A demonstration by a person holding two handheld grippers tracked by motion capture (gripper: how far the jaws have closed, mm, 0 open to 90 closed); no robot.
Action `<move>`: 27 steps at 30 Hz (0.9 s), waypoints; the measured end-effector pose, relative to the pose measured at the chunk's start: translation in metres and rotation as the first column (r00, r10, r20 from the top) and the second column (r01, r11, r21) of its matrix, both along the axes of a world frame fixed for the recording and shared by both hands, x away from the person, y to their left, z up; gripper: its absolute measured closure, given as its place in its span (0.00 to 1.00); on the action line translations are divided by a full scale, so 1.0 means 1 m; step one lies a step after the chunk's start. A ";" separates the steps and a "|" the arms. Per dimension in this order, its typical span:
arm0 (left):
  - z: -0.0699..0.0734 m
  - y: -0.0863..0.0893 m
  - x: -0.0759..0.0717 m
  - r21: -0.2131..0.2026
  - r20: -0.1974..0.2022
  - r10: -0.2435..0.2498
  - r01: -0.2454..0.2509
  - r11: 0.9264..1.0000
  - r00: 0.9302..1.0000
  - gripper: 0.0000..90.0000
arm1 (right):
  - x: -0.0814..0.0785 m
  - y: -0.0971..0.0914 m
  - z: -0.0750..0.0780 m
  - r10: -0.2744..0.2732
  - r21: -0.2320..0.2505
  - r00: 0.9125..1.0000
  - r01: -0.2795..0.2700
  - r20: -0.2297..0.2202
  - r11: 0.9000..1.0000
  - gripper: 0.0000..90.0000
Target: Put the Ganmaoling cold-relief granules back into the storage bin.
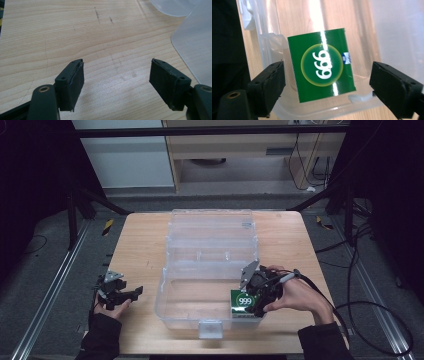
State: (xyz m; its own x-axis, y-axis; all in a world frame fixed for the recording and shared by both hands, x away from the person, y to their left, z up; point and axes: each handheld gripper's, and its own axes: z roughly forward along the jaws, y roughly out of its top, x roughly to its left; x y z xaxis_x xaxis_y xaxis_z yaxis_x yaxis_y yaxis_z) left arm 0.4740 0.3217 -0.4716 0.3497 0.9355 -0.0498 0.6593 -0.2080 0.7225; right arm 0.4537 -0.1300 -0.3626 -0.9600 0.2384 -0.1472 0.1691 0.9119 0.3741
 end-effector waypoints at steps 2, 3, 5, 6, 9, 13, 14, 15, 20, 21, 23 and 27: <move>0.000 0.000 0.000 -0.001 0.001 0.001 -0.001 1.000 1.000 0.30 | -0.003 -0.005 0.005 -0.022 0.030 1.000 0.021 0.013 0.999 0.14; 0.000 0.000 0.000 -0.001 0.001 0.001 -0.001 1.000 1.000 0.30 | -0.004 -0.009 0.007 -0.035 0.048 0.999 0.035 0.015 0.998 0.14; 0.000 0.000 0.000 -0.001 0.000 0.001 -0.001 1.000 1.000 0.30 | -0.005 -0.014 0.010 -0.055 0.073 0.998 0.053 0.024 0.996 0.14; 0.000 0.000 0.000 0.000 0.000 0.001 -0.001 1.000 1.000 0.30 | -0.006 -0.017 0.011 -0.068 0.084 0.997 0.065 0.032 0.994 0.13; 0.000 0.000 0.000 0.001 0.000 0.002 -0.002 1.000 1.000 0.30 | -0.008 -0.040 0.015 -0.153 0.164 0.985 0.139 0.076 0.977 0.10; 0.000 0.000 0.000 0.003 0.000 0.001 -0.001 1.000 1.000 0.30 | -0.012 -0.066 0.011 -0.256 0.274 0.961 0.220 0.104 0.936 0.07; 0.000 0.000 0.000 0.004 0.000 0.000 0.000 1.000 1.000 0.30 | -0.013 -0.071 0.009 -0.277 0.288 0.954 0.237 0.110 0.928 0.07; 0.000 -0.001 0.000 0.003 -0.001 0.000 0.000 1.000 1.000 0.30 | -0.014 -0.076 0.007 -0.297 0.302 0.948 0.251 0.117 0.920 0.07; 0.000 -0.001 0.000 0.007 -0.001 0.000 0.000 1.000 1.000 0.30 | -0.017 -0.099 -0.010 -0.428 0.417 0.896 0.347 0.116 0.840 0.06; 0.000 -0.002 0.000 0.006 -0.001 0.002 -0.002 1.000 1.000 0.30 | -0.017 -0.102 -0.012 -0.445 0.429 0.888 0.360 0.115 0.828 0.06; 0.000 -0.002 0.000 0.006 -0.001 0.002 -0.002 1.000 1.000 0.30 | -0.017 -0.105 -0.015 -0.469 0.444 0.876 0.377 0.115 0.813 0.06; 0.000 -0.002 0.000 0.007 0.000 0.000 0.000 1.000 1.000 0.30 | -0.015 -0.118 -0.031 -0.573 0.508 0.813 0.454 0.099 0.732 0.06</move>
